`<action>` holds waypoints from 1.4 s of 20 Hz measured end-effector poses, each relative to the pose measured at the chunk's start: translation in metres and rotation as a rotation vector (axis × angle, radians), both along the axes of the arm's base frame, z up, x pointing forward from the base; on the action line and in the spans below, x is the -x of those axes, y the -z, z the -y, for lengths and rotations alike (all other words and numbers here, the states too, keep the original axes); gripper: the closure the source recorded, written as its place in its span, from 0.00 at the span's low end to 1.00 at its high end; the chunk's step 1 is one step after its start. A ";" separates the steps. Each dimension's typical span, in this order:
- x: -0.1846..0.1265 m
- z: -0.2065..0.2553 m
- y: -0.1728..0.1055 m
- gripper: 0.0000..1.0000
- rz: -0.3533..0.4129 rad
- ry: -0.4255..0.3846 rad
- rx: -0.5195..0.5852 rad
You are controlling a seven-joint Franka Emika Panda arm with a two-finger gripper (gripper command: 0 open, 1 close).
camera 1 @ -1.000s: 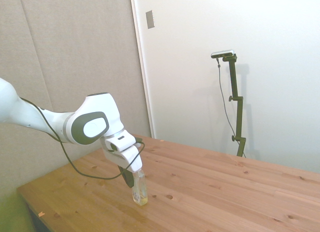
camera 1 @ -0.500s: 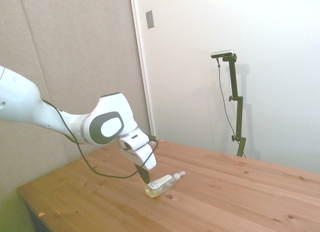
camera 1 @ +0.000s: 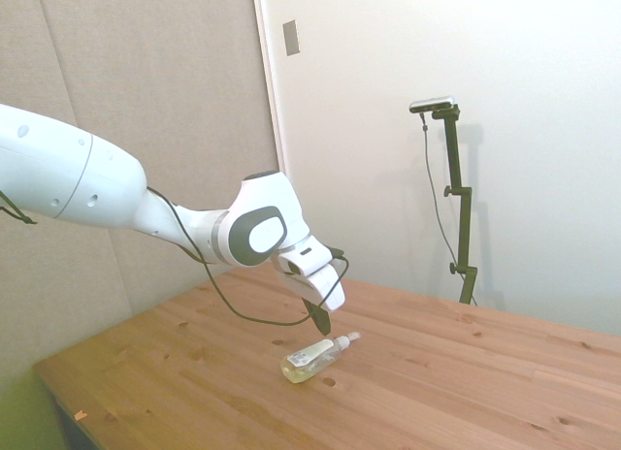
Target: Knock down the sanitizer
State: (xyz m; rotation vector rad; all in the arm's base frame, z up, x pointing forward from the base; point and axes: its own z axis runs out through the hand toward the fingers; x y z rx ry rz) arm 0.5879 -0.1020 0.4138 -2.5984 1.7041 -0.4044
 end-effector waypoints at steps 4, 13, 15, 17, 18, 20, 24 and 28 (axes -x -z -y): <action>-0.006 -0.009 0.002 0.00 -0.014 -0.013 -0.018; 0.001 -0.019 0.000 0.00 -0.044 -0.045 -0.025; 0.006 -0.021 0.000 0.00 -0.049 -0.052 -0.026; 0.012 -0.023 -0.001 0.00 -0.054 -0.061 -0.026; 0.016 -0.025 -0.001 0.00 -0.056 -0.066 -0.027; 0.025 -0.030 -0.001 0.00 -0.061 -0.077 -0.028; 0.045 -0.044 -0.002 0.00 -0.071 -0.100 -0.032; 0.063 -0.057 0.001 0.00 -0.083 -0.122 -0.033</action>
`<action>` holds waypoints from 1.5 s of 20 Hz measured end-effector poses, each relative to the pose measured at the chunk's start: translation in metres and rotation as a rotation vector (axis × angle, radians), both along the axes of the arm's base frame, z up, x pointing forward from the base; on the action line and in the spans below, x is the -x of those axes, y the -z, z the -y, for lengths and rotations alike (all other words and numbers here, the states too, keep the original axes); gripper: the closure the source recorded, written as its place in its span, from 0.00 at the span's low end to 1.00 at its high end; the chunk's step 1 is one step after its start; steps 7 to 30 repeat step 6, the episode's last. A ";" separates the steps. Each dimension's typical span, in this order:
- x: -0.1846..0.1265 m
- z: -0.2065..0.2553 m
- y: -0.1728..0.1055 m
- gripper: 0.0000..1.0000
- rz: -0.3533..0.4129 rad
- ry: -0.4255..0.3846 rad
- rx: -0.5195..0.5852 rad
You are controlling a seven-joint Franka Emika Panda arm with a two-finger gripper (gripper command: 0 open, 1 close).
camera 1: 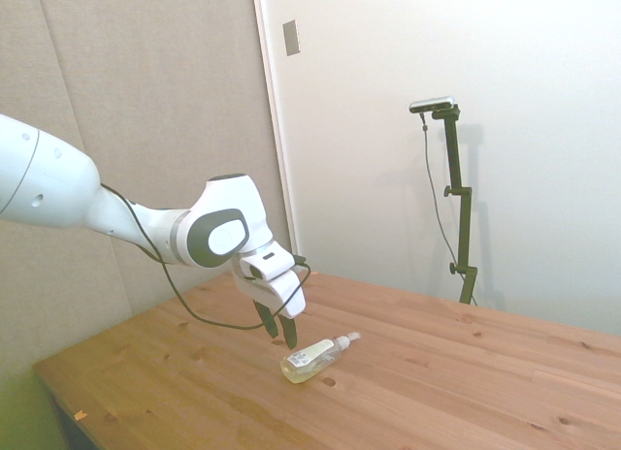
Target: Knock down the sanitizer
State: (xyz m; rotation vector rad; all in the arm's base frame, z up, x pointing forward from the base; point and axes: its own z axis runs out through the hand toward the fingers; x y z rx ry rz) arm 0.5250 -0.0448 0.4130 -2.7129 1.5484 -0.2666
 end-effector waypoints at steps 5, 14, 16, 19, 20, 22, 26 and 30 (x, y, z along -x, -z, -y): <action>0.019 -0.012 0.006 0.00 -0.013 -0.021 0.000; 0.023 -0.014 0.006 0.00 -0.013 -0.023 0.000; 0.023 -0.014 0.006 0.00 -0.013 -0.023 0.000; 0.023 -0.014 0.006 0.00 -0.013 -0.023 0.000; 0.023 -0.014 0.006 0.00 -0.013 -0.023 0.000; 0.023 -0.014 0.006 0.00 -0.013 -0.023 0.000; 0.023 -0.014 0.006 0.00 -0.013 -0.023 0.000; 0.023 -0.014 0.006 0.00 -0.013 -0.023 0.000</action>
